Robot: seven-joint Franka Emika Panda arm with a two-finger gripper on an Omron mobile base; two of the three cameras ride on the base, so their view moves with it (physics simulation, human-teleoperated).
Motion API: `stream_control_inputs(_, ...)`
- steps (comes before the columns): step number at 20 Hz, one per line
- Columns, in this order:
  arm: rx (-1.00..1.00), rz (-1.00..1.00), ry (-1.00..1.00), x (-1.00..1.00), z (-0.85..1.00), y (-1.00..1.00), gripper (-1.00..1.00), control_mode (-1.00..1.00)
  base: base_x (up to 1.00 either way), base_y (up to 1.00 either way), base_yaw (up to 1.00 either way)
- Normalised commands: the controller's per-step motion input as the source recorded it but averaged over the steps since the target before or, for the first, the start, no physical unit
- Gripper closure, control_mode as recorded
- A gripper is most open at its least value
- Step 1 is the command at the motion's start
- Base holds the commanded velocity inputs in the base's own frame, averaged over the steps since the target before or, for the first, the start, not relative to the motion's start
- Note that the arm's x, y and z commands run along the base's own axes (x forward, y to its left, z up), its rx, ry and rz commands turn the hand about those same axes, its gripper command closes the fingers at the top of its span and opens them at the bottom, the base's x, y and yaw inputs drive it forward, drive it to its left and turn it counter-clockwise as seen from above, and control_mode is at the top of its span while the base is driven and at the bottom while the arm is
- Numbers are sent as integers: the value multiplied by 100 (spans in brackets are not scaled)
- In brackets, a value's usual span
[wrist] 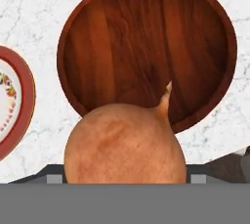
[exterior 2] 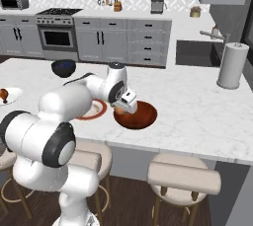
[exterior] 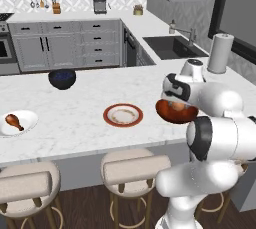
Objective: Pick the chicken drumstick and onion from their plates and place them in the bowl. Then put the bowl in the fridge.
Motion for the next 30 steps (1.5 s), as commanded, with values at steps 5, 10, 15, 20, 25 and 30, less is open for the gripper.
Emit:
stream_control_inputs(5, -2, 3, 13, 67, -20, -60, 100, -100, 0, 0, 0)
stream_control_inputs(10, -3, 5, 3, 26, -28, -45, 100, -100, 0, 0, 0)
stream_control_inputs(15, 0, 1, 0, 3, -36, -23, 100, -100, 0, 0, 0)
stream_control_inputs(20, -1, 0, 6, 45, -14, 38, -100, -100, 0, 0, 0)
stream_control_inputs(25, 0, 0, 3, 19, -2, 2, -100, -100, 0, 0, 0)
stream_control_inputs(30, 0, 0, 0, 0, 0, 0, -100, -100, 0, 0, 0)
